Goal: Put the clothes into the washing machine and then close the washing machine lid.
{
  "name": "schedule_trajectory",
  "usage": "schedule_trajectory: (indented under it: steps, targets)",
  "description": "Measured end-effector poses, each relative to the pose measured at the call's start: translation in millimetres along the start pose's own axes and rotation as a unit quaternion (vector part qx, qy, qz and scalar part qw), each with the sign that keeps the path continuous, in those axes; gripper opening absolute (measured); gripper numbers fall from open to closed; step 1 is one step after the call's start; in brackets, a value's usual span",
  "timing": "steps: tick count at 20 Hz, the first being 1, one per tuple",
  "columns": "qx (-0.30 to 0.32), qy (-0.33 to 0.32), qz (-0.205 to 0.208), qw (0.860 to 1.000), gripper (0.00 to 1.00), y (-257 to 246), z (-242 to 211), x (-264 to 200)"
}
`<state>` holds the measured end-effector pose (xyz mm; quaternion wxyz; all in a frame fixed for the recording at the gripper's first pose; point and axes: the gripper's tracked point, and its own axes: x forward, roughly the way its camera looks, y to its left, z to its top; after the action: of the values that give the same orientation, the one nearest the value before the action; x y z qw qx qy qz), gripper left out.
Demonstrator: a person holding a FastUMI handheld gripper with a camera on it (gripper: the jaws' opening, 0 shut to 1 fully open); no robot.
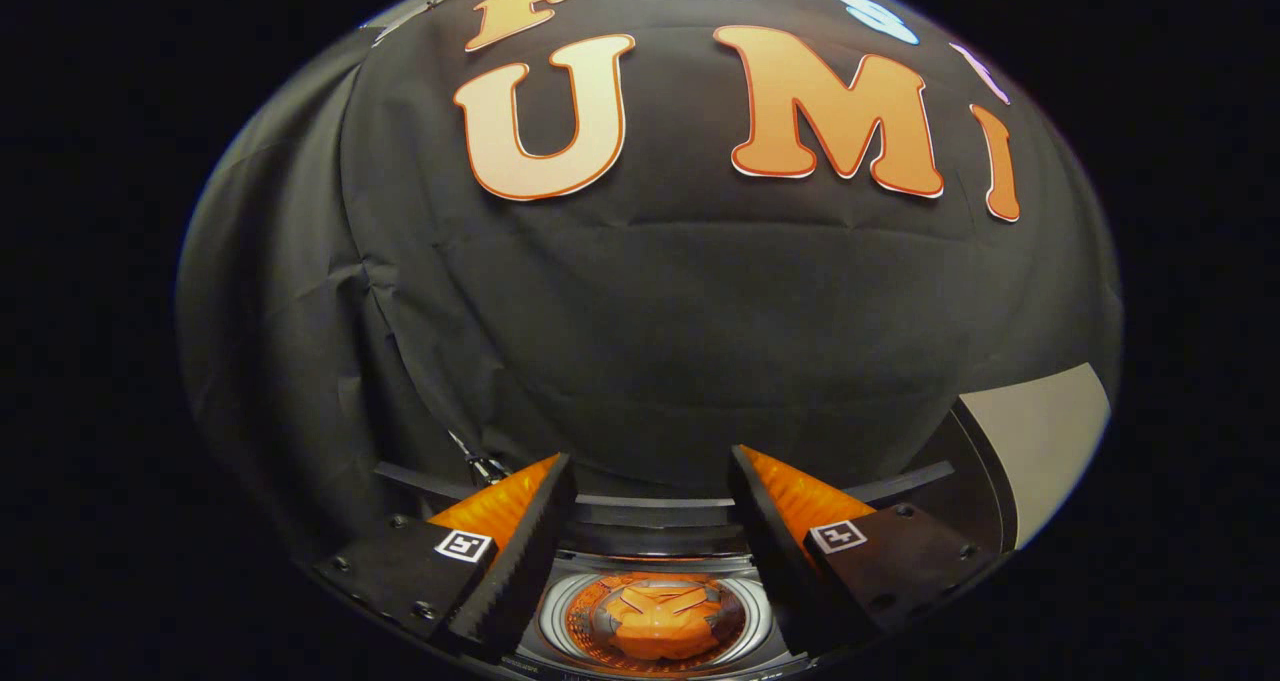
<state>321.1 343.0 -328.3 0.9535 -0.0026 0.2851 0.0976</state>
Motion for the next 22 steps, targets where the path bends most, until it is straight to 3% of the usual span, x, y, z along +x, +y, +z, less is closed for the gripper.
schedule_trajectory:
  steps: [19,22]
  targets:
    - [-0.005,-0.015,0.007,1.000,0.99,7.8,-46.7,-28.2]
    - [-0.010,-0.044,0.002,0.999,0.99,9.7,-42.8,-31.4]
